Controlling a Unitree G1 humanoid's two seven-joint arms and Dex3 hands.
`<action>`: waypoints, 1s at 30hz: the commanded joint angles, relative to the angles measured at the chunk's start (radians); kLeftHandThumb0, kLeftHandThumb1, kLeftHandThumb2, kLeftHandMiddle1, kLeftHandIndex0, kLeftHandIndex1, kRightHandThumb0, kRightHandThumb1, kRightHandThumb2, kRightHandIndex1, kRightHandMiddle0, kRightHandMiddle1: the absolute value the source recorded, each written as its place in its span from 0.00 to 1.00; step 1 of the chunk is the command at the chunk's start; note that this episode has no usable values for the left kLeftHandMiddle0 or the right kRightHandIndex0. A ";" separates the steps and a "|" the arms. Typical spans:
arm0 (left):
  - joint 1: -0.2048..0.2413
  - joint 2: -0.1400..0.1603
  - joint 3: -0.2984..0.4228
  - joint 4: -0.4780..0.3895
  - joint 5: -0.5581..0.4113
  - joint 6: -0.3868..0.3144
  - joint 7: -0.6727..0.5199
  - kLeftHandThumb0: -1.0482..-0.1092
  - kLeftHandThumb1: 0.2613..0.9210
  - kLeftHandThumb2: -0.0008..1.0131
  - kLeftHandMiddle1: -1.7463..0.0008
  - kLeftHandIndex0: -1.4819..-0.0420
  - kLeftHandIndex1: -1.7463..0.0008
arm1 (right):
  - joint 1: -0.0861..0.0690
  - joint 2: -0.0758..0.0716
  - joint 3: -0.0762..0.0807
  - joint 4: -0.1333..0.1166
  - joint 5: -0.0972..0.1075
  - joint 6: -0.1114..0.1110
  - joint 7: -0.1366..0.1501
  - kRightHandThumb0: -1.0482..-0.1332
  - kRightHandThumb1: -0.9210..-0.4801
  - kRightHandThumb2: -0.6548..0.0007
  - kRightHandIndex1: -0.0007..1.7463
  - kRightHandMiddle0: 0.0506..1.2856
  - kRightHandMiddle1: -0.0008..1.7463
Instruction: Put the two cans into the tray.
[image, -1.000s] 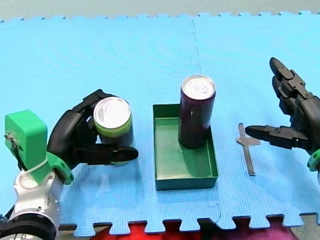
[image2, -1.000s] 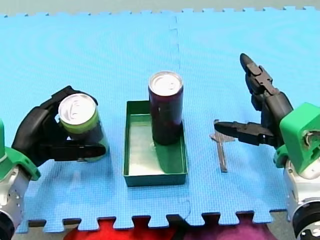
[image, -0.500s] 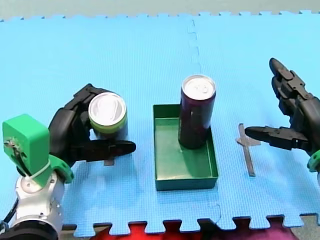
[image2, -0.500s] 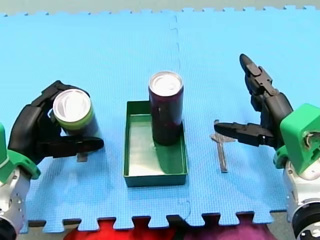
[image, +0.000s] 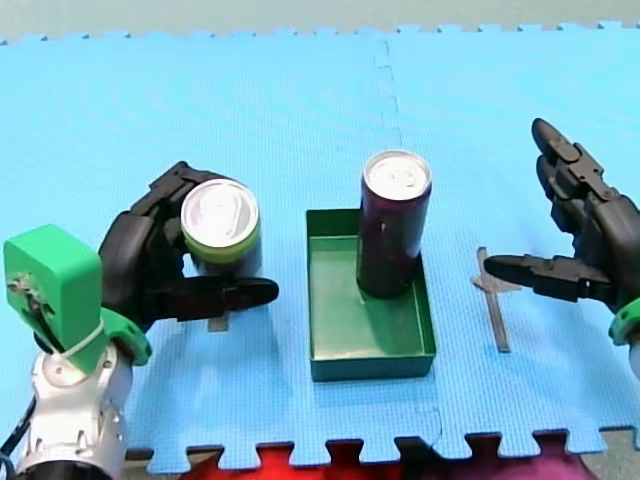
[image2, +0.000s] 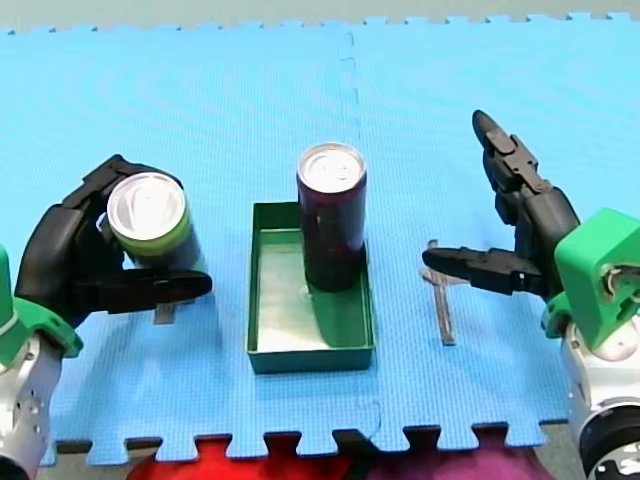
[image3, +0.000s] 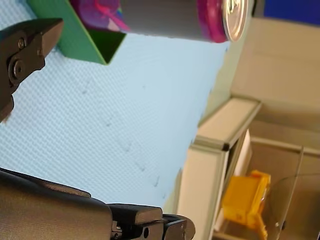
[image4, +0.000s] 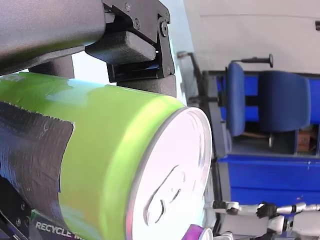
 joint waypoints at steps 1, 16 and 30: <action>0.085 0.000 -0.035 -0.373 -0.035 0.113 0.041 0.73 0.75 0.02 0.00 0.63 0.00 | 0.011 -0.009 -0.009 0.002 0.013 -0.001 0.011 0.61 0.72 1.00 0.00 0.05 0.00; 0.170 -0.032 -0.089 -0.669 -0.043 0.265 0.087 0.66 0.79 0.01 0.00 0.64 0.00 | 0.019 -0.001 0.005 -0.003 -0.006 0.018 -0.009 0.63 0.69 1.00 0.00 0.05 0.00; 0.173 -0.039 -0.122 -0.825 -0.051 0.372 0.104 0.60 0.81 0.01 0.00 0.63 0.00 | 0.019 0.005 0.011 -0.002 -0.015 0.029 -0.021 0.62 0.67 1.00 0.00 0.05 0.00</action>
